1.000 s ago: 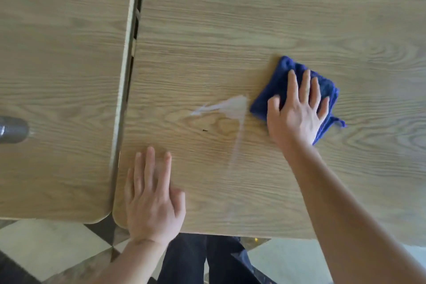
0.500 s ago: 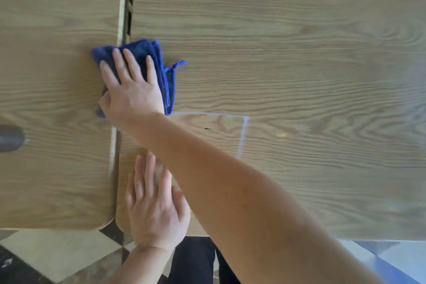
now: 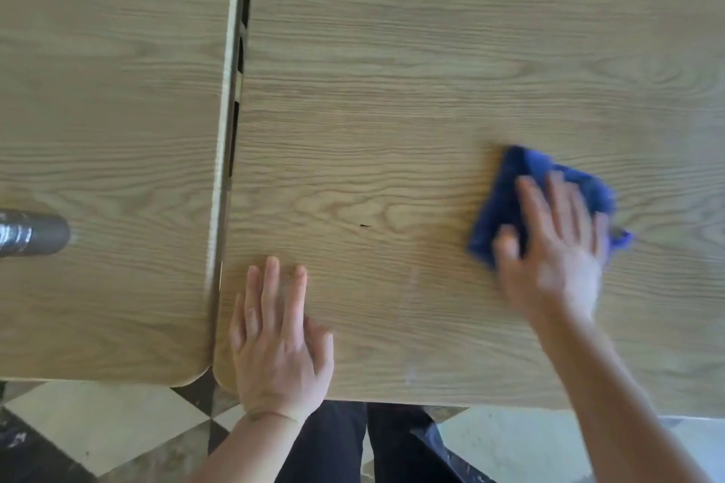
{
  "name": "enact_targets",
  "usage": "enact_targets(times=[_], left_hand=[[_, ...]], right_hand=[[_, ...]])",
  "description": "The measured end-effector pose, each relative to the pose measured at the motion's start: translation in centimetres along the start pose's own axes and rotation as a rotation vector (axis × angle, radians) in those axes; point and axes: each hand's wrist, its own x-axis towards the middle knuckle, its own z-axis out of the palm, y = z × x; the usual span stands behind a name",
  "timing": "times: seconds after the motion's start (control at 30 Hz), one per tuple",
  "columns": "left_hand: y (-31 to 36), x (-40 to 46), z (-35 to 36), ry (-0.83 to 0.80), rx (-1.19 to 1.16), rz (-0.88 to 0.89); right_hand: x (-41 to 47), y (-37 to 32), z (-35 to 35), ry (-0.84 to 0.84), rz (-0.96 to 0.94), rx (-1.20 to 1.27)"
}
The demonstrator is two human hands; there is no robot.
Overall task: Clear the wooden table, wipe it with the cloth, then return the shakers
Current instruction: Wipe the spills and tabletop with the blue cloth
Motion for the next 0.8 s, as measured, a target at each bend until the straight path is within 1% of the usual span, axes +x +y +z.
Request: enact_targets(times=[0.07,0.1,0.23,0.3,0.37,0.43,0.5,0.67,0.73,0.8], left_hand=[[-0.2,0.0,0.0,-0.008,0.002,0.007],[-0.3,-0.1,0.0,-0.009,0.001,0.007],[-0.3,0.0,0.1,0.004,-0.012,-0.004],[-0.1,0.0,0.1,0.008,-0.010,-0.003],[0.0,-0.1,0.1,0.003,-0.003,-0.002],[0.0,-0.3,0.0,0.014,-0.013,-0.010],[-0.1,-0.3,0.2,0.032,-0.015,-0.015],[0.1,-0.2,0.3,0.068,-0.022,-0.012],[0.2,-0.2,0.4,0.078,-0.026,-0.025],[0.2,-0.2,0.4,0.088,-0.027,-0.027]], right_hand=[[0.8,3.8,-1.1,0.011,0.255,0.044],[1.5,4.6,-1.5,0.016,0.327,0.060],[5.4,4.2,-1.3,0.070,0.427,0.070],[7.7,2.3,-0.8,0.094,0.514,0.094],[9.1,-0.4,-0.3,0.106,0.529,0.098],[9.6,-4.2,0.5,0.084,0.428,0.101],[9.0,-8.6,1.3,0.044,0.286,0.131],[3.5,-18.6,3.6,-0.039,-0.205,0.148],[1.1,-20.1,4.4,-0.087,-0.365,0.119],[-0.6,-19.4,5.0,-0.110,-0.458,0.103]])
